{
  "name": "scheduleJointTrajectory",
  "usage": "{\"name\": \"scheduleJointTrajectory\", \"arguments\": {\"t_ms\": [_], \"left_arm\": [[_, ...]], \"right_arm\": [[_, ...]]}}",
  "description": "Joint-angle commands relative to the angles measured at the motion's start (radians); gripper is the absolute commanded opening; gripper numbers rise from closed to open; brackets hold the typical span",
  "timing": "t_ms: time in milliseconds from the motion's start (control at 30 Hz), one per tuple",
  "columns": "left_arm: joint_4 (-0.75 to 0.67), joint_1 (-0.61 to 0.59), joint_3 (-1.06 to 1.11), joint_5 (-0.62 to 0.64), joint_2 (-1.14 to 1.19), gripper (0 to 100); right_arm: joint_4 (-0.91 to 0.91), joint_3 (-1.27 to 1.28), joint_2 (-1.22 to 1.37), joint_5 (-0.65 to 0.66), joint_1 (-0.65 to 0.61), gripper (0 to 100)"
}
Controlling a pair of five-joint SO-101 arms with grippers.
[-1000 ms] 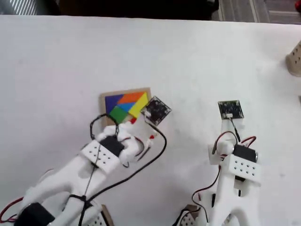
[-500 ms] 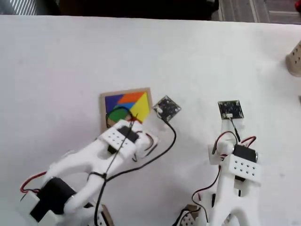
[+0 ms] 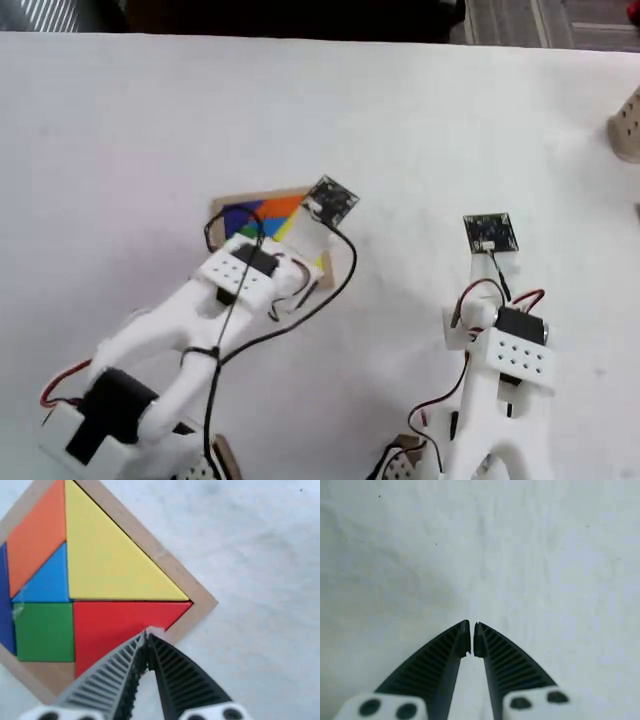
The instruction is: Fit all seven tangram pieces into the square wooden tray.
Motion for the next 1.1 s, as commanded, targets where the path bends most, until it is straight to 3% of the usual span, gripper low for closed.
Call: {"name": "scheduleJointTrajectory", "arguments": {"t_ms": [0, 200, 333, 500, 700, 900, 1067], "left_arm": [[0.032, -0.05, -0.014, 0.009, -0.143, 2], [-0.009, -0.188, 0.132, 0.0, -0.38, 2], [-0.026, -0.245, 0.281, 0.0, -0.636, 2], [-0.052, -0.351, 0.427, 0.003, -0.915, 2], [0.003, -0.456, 0.526, 0.003, -1.093, 2], [0.017, -0.57, 0.689, 0.002, -1.293, 2], [0.192, -0.645, 0.77, 0.0, -1.526, 2]], "right_arm": [[-0.013, -0.006, -0.015, 0.011, -0.002, 1.9], [-0.012, -0.008, -0.028, -0.005, 0.018, 1.8], [-0.013, 0.014, -0.113, -0.084, 0.036, 1.7], [-0.013, 0.115, -0.295, -0.083, -0.071, 1.7], [-0.002, 0.258, -0.605, -0.081, -0.163, 2.1], [0.124, 0.387, -0.946, -0.08, -0.275, 2.6], [0.222, 0.434, -0.972, -0.08, -0.415, 8.4]]}}
